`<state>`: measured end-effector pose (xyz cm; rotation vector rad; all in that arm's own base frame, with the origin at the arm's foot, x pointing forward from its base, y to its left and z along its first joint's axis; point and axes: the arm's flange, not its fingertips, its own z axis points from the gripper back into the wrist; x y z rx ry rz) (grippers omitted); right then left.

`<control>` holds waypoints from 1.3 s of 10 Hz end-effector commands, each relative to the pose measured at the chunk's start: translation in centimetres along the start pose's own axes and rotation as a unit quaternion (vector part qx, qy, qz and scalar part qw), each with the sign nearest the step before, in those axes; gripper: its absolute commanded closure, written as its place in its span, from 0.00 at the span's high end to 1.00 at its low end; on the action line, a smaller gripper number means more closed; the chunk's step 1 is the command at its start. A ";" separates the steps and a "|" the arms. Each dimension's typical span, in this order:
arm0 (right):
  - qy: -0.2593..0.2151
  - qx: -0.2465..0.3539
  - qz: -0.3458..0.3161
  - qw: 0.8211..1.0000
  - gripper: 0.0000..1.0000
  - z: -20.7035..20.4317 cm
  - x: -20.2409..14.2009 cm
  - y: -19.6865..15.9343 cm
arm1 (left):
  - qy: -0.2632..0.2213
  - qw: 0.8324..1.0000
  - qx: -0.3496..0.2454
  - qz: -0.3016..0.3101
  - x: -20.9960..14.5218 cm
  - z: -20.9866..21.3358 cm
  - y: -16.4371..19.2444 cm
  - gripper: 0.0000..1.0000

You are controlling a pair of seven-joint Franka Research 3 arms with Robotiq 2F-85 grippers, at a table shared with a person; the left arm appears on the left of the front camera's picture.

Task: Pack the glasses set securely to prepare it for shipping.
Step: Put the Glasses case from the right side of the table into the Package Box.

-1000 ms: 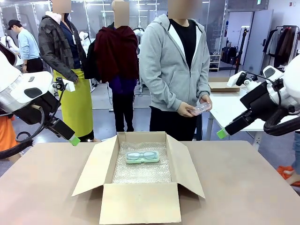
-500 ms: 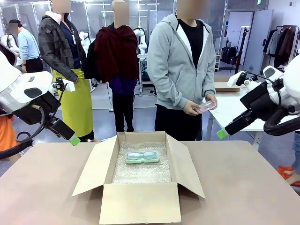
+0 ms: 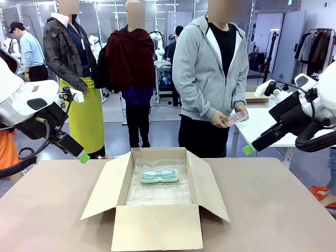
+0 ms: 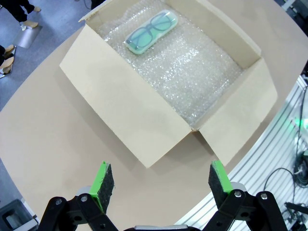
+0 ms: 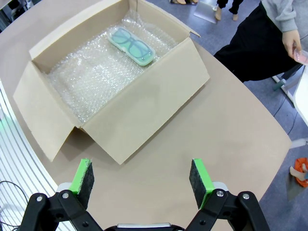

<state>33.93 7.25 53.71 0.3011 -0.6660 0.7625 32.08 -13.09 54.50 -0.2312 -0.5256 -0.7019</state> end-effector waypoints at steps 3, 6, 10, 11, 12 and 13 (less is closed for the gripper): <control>-0.002 -0.004 -0.006 1.000 1.00 0.0 0.2 0.2 | -0.006 1.000 -0.002 -0.001 0.0 0.0 0.1 1.00; -0.002 -0.004 -0.006 1.000 1.00 0.0 0.2 0.2 | -0.006 1.000 -0.002 -0.001 0.0 0.0 0.1 1.00; -0.002 -0.004 -0.006 1.000 1.00 0.0 0.2 0.2 | -0.006 1.000 -0.002 -0.001 0.0 0.0 0.1 1.00; -0.002 -0.004 -0.006 1.000 1.00 0.0 0.2 0.2 | -0.006 1.000 -0.002 -0.001 0.0 0.0 0.1 1.00; -0.002 -0.004 -0.006 1.000 1.00 0.0 0.2 0.2 | -0.006 1.000 -0.002 -0.001 0.0 0.0 0.1 1.00; -0.002 -0.004 -0.006 1.000 1.00 0.0 0.2 0.2 | -0.006 1.000 -0.002 -0.001 0.0 0.0 0.1 1.00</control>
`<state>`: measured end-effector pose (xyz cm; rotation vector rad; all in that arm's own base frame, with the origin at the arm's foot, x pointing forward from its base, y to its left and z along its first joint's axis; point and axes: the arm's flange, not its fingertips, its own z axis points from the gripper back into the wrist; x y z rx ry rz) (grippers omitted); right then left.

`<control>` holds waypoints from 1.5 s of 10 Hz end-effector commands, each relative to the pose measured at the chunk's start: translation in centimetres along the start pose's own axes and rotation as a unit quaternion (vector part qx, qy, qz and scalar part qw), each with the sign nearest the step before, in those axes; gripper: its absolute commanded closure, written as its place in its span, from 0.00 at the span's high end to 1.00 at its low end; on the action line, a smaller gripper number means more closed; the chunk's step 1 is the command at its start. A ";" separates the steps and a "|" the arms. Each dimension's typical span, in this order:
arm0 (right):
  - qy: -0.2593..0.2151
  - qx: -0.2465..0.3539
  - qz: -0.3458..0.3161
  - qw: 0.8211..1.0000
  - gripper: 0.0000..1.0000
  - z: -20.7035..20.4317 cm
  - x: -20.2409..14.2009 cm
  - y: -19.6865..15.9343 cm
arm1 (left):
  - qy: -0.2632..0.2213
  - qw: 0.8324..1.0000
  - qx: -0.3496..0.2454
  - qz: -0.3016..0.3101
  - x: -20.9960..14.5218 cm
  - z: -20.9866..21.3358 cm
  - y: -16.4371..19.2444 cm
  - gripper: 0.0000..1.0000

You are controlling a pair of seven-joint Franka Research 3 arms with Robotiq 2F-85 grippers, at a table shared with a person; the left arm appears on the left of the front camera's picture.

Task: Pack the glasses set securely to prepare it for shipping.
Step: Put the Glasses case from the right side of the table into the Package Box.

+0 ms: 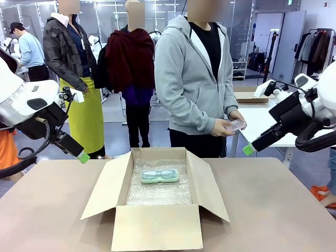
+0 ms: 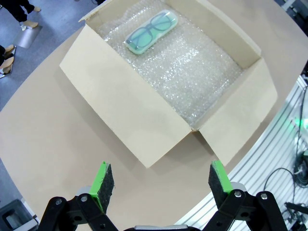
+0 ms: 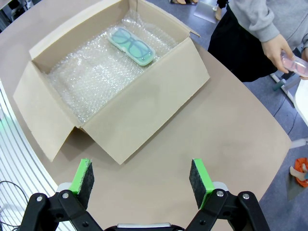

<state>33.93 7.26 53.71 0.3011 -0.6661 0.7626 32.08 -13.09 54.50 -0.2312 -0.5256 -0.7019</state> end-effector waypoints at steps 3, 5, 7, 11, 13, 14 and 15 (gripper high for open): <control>-0.002 -0.004 -0.006 1.000 1.00 0.0 0.2 0.2 | -0.006 1.000 -0.002 -0.001 0.0 0.0 0.1 1.00; -0.002 -0.004 -0.006 1.000 1.00 0.0 0.2 0.2 | -0.006 1.000 -0.002 -0.001 0.0 0.0 0.1 1.00; -0.002 -0.004 -0.006 1.000 1.00 0.0 0.2 0.2 | -0.006 1.000 -0.002 -0.001 0.0 0.0 0.1 1.00; -0.002 -0.004 -0.006 1.000 1.00 0.0 0.2 0.2 | -0.006 1.000 -0.002 -0.001 0.0 0.0 0.1 1.00; -0.002 -0.004 -0.006 1.000 1.00 0.0 0.2 0.2 | -0.006 1.000 -0.002 -0.001 0.0 0.0 0.1 1.00; -0.002 -0.004 -0.006 1.000 1.00 0.0 0.2 0.2 | -0.006 1.000 -0.002 -0.001 0.0 0.0 0.1 1.00; -0.002 -0.004 -0.006 1.000 1.00 0.0 0.2 0.2 | -0.006 1.000 -0.002 -0.001 0.0 0.0 0.1 1.00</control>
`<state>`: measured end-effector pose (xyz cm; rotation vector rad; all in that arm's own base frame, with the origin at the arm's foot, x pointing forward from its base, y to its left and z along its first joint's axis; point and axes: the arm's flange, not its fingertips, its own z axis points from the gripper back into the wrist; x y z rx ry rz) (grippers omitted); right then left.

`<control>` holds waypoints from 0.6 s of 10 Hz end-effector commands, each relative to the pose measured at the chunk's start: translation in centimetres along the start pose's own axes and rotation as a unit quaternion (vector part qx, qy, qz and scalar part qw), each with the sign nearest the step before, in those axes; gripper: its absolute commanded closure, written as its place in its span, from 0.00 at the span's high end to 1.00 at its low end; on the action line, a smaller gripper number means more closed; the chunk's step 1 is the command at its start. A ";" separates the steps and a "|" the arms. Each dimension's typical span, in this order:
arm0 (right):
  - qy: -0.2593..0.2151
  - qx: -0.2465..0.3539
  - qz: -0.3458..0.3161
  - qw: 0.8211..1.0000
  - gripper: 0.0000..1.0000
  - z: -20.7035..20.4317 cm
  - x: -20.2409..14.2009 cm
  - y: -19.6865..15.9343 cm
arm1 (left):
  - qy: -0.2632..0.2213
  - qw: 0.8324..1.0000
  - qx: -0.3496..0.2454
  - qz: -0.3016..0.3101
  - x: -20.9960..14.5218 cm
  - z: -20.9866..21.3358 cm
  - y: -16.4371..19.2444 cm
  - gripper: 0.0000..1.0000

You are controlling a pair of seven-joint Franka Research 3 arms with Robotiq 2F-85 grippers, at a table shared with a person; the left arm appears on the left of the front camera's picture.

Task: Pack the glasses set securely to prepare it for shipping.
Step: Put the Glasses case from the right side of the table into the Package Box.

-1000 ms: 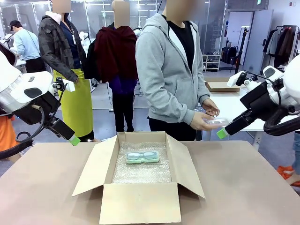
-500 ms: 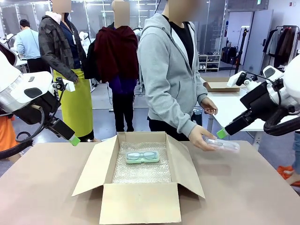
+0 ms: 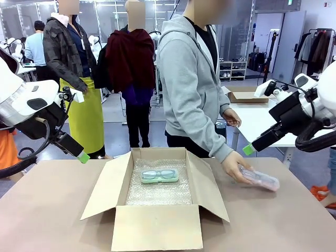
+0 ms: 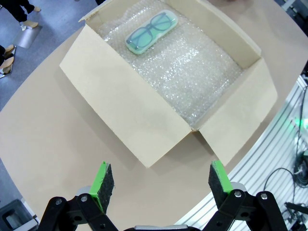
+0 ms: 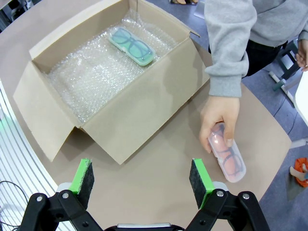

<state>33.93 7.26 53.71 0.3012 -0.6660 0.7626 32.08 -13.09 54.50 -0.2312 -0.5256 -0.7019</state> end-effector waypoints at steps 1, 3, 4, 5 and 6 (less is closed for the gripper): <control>-0.002 -0.004 -0.006 1.000 1.00 0.0 0.2 0.2 | -0.006 1.000 -0.002 -0.001 0.0 0.0 0.1 1.00; -0.002 -0.004 -0.006 1.000 1.00 0.0 0.2 0.2 | -0.006 1.000 -0.002 -0.001 0.0 0.0 0.1 1.00; -0.002 -0.004 -0.006 1.000 1.00 0.0 0.2 0.2 | -0.006 1.000 -0.002 -0.001 0.0 0.0 0.1 1.00; -0.002 -0.004 -0.006 1.000 1.00 0.0 0.2 0.2 | -0.006 1.000 -0.002 -0.001 0.0 0.0 0.1 1.00; -0.002 -0.004 -0.006 1.000 1.00 0.0 0.2 0.2 | -0.006 1.000 -0.002 -0.001 0.0 0.0 0.1 1.00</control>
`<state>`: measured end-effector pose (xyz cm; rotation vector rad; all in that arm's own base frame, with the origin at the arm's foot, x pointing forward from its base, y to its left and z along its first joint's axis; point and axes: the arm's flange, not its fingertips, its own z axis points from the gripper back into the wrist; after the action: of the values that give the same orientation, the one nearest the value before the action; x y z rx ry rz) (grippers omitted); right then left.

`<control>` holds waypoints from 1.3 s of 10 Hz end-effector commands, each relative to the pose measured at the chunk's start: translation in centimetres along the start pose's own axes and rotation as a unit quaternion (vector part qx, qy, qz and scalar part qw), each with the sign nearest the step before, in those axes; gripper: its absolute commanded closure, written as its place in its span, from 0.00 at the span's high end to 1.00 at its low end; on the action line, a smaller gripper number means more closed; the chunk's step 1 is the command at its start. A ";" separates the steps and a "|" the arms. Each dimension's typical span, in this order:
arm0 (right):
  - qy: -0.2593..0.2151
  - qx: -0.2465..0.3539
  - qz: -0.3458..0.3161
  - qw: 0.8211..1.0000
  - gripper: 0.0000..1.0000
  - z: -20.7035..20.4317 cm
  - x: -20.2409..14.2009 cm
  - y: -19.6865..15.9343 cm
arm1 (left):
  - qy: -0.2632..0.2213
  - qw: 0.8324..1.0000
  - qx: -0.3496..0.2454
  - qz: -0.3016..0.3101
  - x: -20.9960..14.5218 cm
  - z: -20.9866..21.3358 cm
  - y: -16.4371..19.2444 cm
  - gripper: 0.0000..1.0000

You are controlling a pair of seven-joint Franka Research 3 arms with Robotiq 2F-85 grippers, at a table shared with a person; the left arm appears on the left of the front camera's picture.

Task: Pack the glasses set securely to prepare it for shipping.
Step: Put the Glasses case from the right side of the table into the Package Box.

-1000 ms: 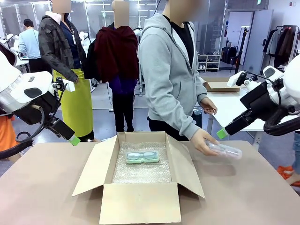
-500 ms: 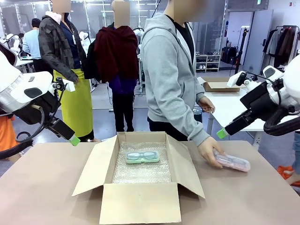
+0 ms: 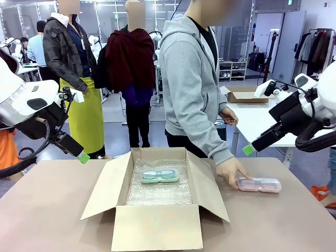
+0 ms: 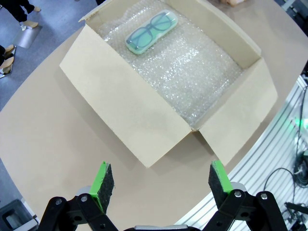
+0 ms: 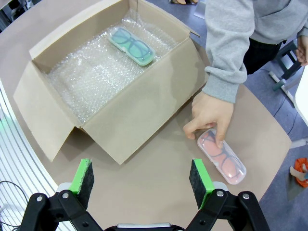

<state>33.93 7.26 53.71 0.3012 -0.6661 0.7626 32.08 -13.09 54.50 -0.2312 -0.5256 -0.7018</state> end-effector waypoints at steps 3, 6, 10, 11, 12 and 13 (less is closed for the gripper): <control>0.000 0.000 0.000 1.000 1.00 0.0 0.0 0.0 | -0.006 1.000 -0.002 -0.001 0.0 0.0 0.1 1.00; 0.064 -0.029 0.005 0.998 1.00 -0.3 0.0 -2.5 | -0.006 1.000 -0.002 -0.001 0.0 0.0 0.1 1.00; 0.103 -0.008 -0.063 0.993 1.00 -1.7 0.5 -8.6 | -0.006 1.000 -0.002 -0.001 0.0 0.0 0.1 1.00; 0.113 -0.008 -0.072 0.991 1.00 -2.6 0.7 -9.8 | -0.006 1.000 -0.002 -0.001 0.0 0.0 0.1 1.00; 0.119 -0.012 -0.083 0.989 1.00 -3.1 1.0 -11.4 | -0.006 1.000 -0.002 -0.001 0.0 0.0 0.1 1.00; 0.122 -0.019 -0.085 0.989 1.00 -3.6 1.2 -12.7 | -0.006 1.000 -0.002 -0.001 0.0 0.0 0.1 1.00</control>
<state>44.10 0.82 50.95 0.2147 -0.4325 0.6422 32.09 -13.09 54.50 -0.2311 -0.5255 -0.7018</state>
